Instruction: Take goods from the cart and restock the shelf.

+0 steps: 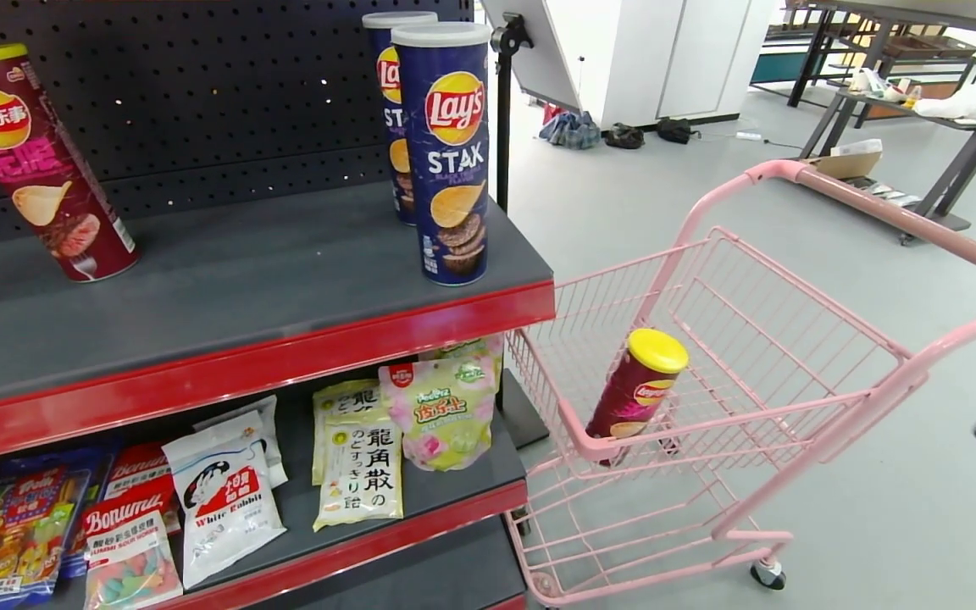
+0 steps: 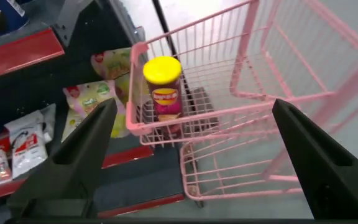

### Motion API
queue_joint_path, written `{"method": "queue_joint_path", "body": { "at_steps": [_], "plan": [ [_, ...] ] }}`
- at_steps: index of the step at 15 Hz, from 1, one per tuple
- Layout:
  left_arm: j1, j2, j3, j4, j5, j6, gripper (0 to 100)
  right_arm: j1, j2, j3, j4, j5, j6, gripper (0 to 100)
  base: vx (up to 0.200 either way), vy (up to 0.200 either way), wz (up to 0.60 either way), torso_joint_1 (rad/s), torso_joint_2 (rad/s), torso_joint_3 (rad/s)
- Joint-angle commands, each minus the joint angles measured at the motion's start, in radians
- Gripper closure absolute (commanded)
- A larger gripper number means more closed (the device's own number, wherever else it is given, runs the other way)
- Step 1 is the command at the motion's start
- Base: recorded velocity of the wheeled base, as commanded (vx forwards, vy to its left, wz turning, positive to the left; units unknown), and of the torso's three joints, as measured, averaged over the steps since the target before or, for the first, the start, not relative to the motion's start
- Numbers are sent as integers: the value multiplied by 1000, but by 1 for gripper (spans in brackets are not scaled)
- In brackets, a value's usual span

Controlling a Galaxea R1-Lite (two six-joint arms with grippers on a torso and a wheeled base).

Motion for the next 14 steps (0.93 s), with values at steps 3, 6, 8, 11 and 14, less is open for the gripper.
{"method": "queue_joint_path", "body": {
  "at_steps": [3, 6, 8, 11, 14],
  "plan": [
    [0, 1, 0, 0, 0, -1, 0, 146, 743, 18, -431, 38, 50, 0, 0, 0, 0, 0, 0, 0],
    [0, 1, 0, -1, 0, 0, 0, 189, 853, -48, -432, 37, 54, 0, 0, 0, 0, 0, 0, 0],
    [0, 1, 0, 0, 0, 0, 0, 200, 925, -89, -432, 38, 54, 0, 0, 0, 0, 0, 0, 0],
    [0, 1, 0, 0, 0, 0, 0, 209, 1013, -149, -434, 38, 56, 0, 0, 0, 0, 0, 0, 0],
    [0, 1, 0, 0, 0, 0, 0, 212, 1091, -200, -463, 38, 57, 0, 0, 0, 0, 0, 0, 0]
  ]
}}
